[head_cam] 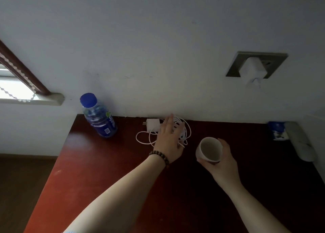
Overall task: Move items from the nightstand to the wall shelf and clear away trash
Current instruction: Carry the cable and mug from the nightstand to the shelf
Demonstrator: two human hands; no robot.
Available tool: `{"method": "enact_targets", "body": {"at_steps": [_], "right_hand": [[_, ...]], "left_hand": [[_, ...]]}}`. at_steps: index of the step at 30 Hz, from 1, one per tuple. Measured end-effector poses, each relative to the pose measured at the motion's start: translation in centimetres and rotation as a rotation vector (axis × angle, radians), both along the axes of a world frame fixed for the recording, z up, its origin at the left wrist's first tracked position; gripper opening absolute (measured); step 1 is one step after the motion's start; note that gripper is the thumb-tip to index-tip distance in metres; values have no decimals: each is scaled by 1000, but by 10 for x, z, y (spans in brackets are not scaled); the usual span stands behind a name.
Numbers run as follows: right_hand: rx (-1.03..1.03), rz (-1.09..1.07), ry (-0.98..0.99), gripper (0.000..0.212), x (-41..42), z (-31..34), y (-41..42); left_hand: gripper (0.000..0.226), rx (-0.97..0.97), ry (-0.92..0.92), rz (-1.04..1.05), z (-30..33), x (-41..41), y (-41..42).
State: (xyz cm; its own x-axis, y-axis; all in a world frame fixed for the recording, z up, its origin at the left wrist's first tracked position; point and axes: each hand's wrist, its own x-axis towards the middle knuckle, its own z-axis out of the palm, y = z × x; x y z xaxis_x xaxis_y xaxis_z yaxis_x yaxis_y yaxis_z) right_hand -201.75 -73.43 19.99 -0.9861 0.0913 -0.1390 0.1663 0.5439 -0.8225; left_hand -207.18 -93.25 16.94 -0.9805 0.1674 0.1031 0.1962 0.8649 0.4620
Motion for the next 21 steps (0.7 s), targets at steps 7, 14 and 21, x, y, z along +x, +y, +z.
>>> {"method": "enact_targets", "body": {"at_steps": [7, 14, 21], "right_hand": [[-19, -42, -19, 100, 5, -2, 22], [2, -39, -3, 97, 5, -5, 26], [17, -30, 14, 96, 7, -5, 24]], "left_hand": [[84, -360, -142, -159, -12, -21, 14], [103, -355, -95, -186, -12, 5, -37], [91, -417, -90, -184, -29, 14, -24]]}}
